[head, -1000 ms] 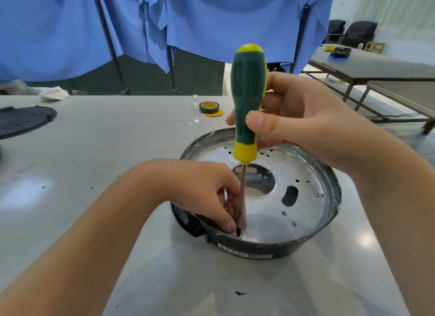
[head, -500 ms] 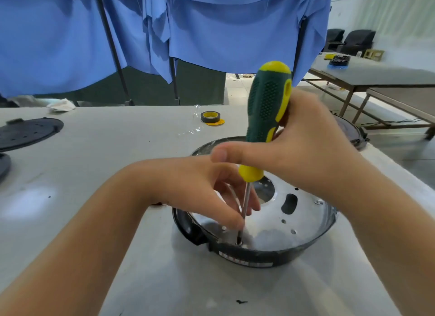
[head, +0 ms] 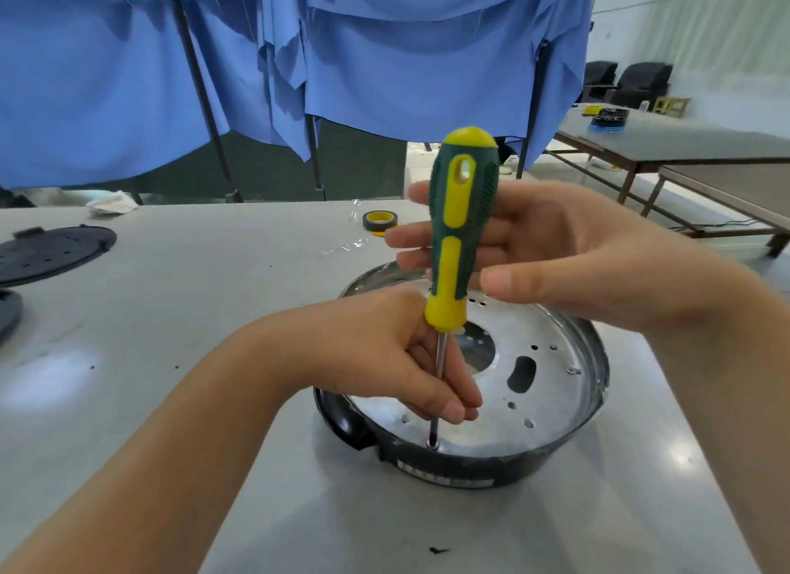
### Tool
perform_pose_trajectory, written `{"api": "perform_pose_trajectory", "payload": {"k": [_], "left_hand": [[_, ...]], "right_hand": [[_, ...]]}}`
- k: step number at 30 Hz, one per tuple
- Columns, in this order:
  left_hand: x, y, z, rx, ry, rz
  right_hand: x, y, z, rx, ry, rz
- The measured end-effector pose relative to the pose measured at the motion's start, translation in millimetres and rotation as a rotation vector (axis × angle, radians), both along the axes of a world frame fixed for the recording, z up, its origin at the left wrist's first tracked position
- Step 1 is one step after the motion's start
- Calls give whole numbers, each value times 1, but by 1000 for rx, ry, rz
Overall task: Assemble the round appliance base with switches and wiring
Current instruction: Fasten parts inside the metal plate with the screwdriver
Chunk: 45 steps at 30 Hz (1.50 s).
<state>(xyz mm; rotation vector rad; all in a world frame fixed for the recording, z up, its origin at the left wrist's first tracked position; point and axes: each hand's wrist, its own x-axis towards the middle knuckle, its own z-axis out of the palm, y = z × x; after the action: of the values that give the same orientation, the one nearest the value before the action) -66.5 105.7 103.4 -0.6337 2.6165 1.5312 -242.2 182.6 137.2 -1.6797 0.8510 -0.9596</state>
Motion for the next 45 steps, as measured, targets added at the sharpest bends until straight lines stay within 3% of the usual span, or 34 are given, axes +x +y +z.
{"api": "perform_pose_trajectory", "payload": {"k": [3, 7, 13, 17, 19, 23, 26, 29, 33, 41, 45], "left_hand": [[1, 0, 0, 40, -21, -55], [3, -2, -2, 57, -38, -96], [4, 0, 3, -186, 2, 34], [3, 0, 2, -211, 30, 77], [3, 0, 2, -219, 33, 66], [5, -3, 2, -180, 10, 33], [5, -3, 3, -150, -1, 7], [6, -3, 3, -119, -10, -19], [8, -5, 4, -109, 6, -20], [11, -2, 19, -286, 279, 150], [10, -3, 18, -237, 332, 195]], "right_hand": [[-2, -1, 0, -52, -22, -43], [7, 0, 1, -199, 136, -261], [23, 2, -1, -402, 350, -519], [27, -2, -5, -449, 459, -657], [23, -4, -4, -359, 424, -600], [5, -2, -2, -81, 126, -211], [0, -1, -2, -20, -44, -57], [-1, -4, -3, -25, -82, -45], [3, -3, 0, -148, 58, -259], [29, -3, -5, -525, 445, -722], [29, -4, -7, -507, 469, -766]]}}
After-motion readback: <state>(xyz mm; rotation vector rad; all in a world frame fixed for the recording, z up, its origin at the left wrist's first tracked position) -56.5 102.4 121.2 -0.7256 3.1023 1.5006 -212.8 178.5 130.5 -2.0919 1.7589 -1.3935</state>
